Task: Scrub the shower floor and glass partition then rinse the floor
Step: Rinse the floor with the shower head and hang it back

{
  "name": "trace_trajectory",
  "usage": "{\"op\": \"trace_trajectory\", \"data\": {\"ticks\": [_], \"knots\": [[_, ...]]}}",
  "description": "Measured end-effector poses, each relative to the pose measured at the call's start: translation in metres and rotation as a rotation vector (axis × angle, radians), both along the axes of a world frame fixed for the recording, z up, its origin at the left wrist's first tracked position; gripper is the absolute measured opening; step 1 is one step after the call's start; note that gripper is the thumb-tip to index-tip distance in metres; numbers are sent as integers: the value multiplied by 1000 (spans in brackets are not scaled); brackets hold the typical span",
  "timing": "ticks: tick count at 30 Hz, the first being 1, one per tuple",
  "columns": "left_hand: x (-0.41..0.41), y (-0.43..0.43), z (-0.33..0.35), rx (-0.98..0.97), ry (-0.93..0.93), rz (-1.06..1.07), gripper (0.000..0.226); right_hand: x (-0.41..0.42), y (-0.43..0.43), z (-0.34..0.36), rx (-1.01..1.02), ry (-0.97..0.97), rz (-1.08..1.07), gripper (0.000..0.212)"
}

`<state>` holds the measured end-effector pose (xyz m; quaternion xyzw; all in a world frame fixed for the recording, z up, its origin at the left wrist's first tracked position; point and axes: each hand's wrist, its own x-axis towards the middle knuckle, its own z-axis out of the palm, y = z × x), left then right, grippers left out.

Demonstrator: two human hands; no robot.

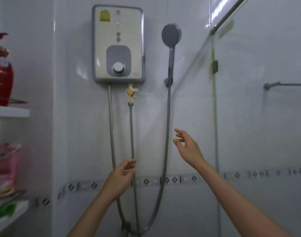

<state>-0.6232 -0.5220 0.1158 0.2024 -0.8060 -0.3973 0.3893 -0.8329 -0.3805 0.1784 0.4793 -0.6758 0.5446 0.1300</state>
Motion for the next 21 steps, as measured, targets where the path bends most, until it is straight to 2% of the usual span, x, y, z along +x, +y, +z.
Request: {"op": "trace_trajectory", "data": {"ticks": [5, 10, 14, 18, 21], "knots": [[-62, -51, 43, -94, 30, 38, 36, -65, -59, 86, -108, 60, -98, 54], [-92, -90, 57, -121, 92, 55, 32, -92, -108, 135, -147, 55, -145, 63], [-130, -115, 76, -114, 98, -31, 48, -92, -142, 171, -236, 38, -97, 65], [-174, -116, 90, -115, 10, -124, 23, -84, -158, 207, -275, -15, -2, 64], [-209, -121, 96, -76, -8, -201, 22, -86, -167, 227, -261, -33, 25, 61]]}}
